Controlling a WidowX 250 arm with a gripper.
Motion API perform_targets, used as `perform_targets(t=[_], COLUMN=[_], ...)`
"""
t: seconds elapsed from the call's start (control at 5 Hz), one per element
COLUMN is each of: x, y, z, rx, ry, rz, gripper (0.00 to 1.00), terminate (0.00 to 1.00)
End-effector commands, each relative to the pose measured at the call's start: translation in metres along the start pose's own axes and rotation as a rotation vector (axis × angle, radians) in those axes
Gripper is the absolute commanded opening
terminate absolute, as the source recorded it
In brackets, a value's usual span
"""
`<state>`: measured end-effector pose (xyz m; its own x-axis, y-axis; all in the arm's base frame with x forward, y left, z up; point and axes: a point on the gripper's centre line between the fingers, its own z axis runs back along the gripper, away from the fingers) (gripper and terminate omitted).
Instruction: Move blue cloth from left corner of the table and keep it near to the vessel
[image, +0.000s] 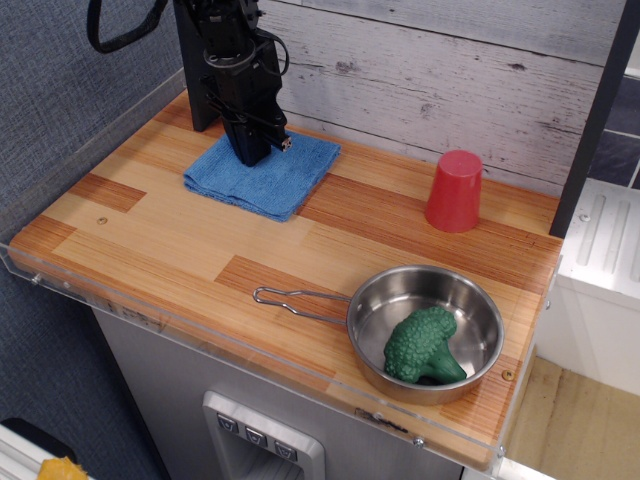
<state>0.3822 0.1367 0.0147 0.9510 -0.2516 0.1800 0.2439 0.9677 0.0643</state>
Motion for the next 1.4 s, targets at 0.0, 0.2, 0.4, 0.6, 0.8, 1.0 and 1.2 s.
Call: perform_targets(t=[0.0,0.2,0.4,0.6,0.8,1.0,1.2], x=[-0.028,-0.043,-0.058,-0.067,-0.073,-0.076,-0.081], y=[-0.011,-0.020,-0.031,-0.045,-0.062,-0.074,-0.086], z=[0.014,0.017,0.019,0.020,0.021,0.021,0.021], rx=[0.010,0.021,0.011,0.028,0.021,0.023,0.035], ry=[0.007,0.041,0.050,0.069,0.074,0.078,0.096], rz=[0.022,0.007,-0.003,-0.020,-0.045,-0.066,-0.111], gripper=[0.00,0.00,0.00,0.00,0.00,0.00,0.00], terminate=[0.00,0.00,0.00,0.00,0.00,0.00,0.00])
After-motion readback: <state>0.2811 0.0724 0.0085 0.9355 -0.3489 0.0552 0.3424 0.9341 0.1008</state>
